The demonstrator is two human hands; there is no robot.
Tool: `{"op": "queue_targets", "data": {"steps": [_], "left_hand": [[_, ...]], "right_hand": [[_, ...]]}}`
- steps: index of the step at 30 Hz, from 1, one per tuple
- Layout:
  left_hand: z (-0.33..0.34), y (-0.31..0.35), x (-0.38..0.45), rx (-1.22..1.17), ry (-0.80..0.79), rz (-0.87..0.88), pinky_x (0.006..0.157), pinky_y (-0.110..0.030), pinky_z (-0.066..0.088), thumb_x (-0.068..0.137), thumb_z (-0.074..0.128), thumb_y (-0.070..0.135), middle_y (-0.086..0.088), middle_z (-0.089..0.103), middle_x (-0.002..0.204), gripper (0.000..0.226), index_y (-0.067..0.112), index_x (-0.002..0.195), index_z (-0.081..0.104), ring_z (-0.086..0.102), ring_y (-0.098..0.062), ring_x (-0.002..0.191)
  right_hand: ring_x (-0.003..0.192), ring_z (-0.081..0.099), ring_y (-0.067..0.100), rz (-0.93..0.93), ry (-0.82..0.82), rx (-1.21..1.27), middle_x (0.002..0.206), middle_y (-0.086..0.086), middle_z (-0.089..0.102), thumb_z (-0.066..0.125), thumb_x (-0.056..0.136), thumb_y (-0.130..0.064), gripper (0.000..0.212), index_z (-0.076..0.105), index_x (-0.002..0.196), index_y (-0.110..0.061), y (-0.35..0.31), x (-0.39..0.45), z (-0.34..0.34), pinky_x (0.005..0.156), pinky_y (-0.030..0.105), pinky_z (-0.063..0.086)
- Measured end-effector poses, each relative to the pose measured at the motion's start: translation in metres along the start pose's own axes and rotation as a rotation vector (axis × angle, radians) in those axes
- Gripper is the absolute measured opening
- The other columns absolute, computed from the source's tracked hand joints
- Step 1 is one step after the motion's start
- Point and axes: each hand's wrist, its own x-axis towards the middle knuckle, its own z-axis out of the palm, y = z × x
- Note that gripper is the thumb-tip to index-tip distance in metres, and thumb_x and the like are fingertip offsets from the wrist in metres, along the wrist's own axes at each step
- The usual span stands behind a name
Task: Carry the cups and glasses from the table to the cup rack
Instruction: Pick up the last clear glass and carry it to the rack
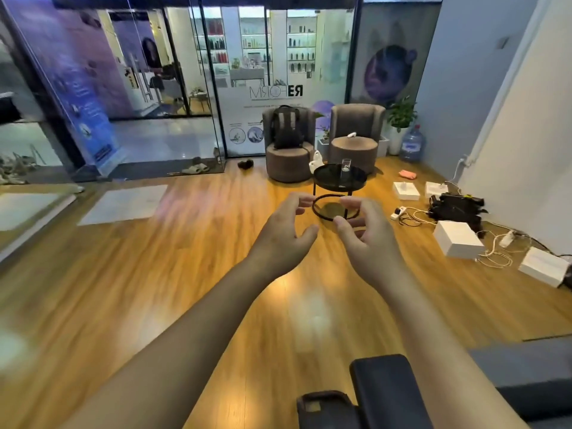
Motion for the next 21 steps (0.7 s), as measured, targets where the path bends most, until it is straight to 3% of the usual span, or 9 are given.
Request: {"op": "queue_targets", "data": {"steps": [8,21], "left_hand": [[-0.013,-0.111,0.175,-0.006,-0.092,-0.025,0.098,-0.025,0.046,0.097,0.064,0.023,0.010,0.053,0.138,0.043,0.030,0.134,0.043,0.050,-0.006,0.125],[0.024,-0.266,0.435,-0.063,-0.153,-0.030,0.087,-0.015,0.040,0.096,0.065,0.023,0.013,0.050,0.134,0.046,0.029,0.135,0.043,0.050,-0.008,0.124]], "right_hand": [[0.100,0.058,0.003,0.108,0.020,-0.001,0.127,-0.011,0.051,0.058,0.099,-0.033,0.035,0.053,0.133,-0.028,0.051,0.159,0.091,0.069,0.011,0.049],[0.099,0.059,0.005,0.238,0.038,0.001,0.127,-0.007,0.055,0.057,0.099,-0.031,0.029,0.055,0.128,-0.030,0.159,0.384,0.172,0.069,0.016,0.045]]}}
